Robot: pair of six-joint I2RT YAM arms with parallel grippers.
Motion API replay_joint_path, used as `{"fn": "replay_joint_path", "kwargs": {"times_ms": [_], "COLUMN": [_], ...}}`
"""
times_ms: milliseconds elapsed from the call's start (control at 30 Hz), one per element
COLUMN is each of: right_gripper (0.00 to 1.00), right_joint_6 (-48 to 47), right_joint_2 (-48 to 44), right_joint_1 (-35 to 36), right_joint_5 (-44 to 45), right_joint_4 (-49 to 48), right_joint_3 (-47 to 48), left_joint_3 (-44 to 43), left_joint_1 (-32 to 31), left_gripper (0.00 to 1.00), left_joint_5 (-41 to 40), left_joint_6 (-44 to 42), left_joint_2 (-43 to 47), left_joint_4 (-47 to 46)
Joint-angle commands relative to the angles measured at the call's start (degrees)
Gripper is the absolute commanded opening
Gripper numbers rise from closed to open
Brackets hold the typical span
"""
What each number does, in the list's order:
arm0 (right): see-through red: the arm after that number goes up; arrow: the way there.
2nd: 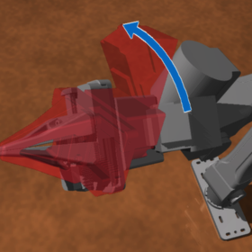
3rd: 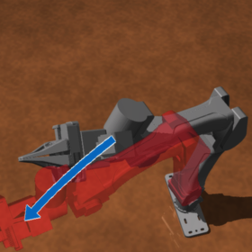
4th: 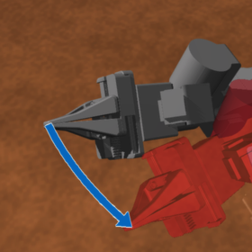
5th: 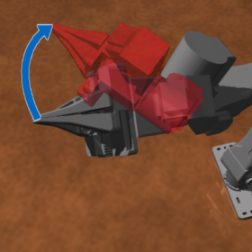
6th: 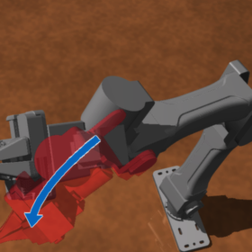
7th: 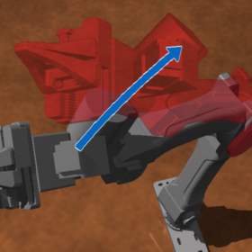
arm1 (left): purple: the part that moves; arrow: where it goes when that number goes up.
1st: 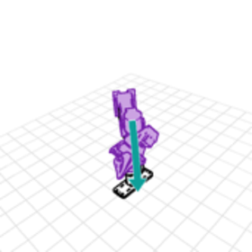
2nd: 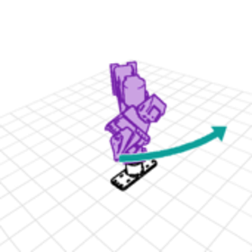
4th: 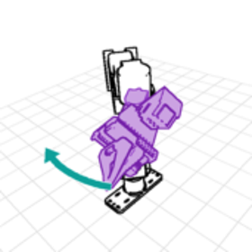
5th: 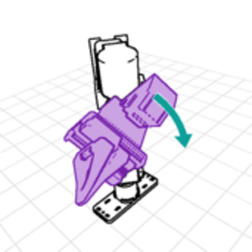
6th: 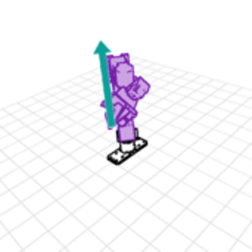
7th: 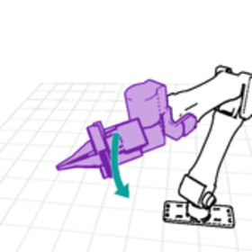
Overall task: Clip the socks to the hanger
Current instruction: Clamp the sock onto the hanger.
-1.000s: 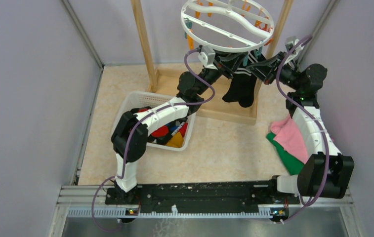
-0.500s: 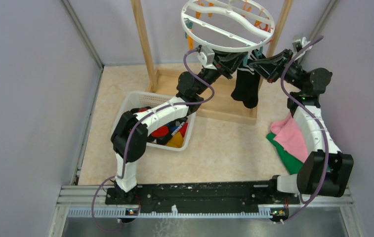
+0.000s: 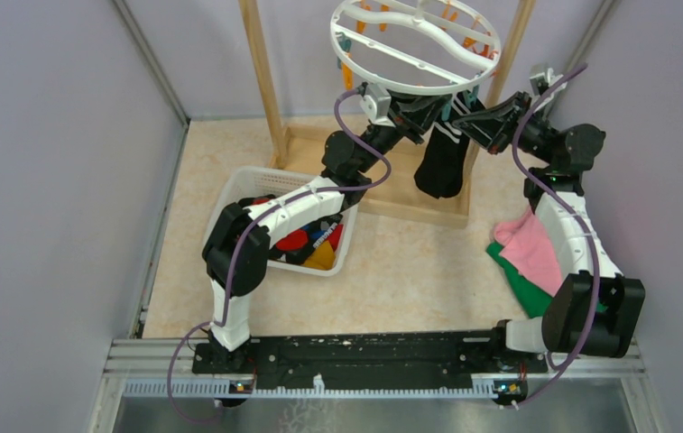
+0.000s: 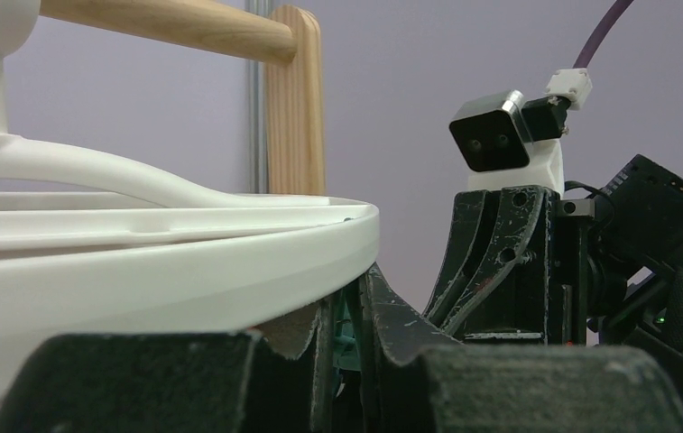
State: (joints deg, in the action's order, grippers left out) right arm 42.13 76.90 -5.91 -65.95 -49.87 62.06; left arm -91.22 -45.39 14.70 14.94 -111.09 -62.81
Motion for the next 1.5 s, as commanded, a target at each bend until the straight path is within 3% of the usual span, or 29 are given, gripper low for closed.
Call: {"fn": "replay_joint_path", "kwargs": {"times_ms": [0,1033,1300,1467], "right_gripper": [0.0,0.0,0.0,0.0], "right_joint_6": [-2.16,4.18,3.07,2.49], "right_joint_2": [-0.55,0.85,0.81,0.66], "right_joint_1": [-0.67,-0.63,-0.66,-0.7], "right_joint_5": [-1.74,1.03,0.98,1.05], "right_joint_4": [3.47,-0.87,0.53,1.21], "right_joint_3": [2.94,4.46,4.36,4.22], "left_joint_3": [0.89,0.79,1.55,1.87], "left_joint_1": [0.16,0.29,0.34,0.37], "left_gripper": [0.0,0.02,0.39,0.5], "left_joint_5": [0.69,1.97,1.51,1.51], "left_joint_6": [1.03,2.67,3.17,3.34], "left_joint_2": [3.13,2.61,3.15,3.6], "left_joint_4": [-3.51,-4.33,-4.61,-4.52]}}
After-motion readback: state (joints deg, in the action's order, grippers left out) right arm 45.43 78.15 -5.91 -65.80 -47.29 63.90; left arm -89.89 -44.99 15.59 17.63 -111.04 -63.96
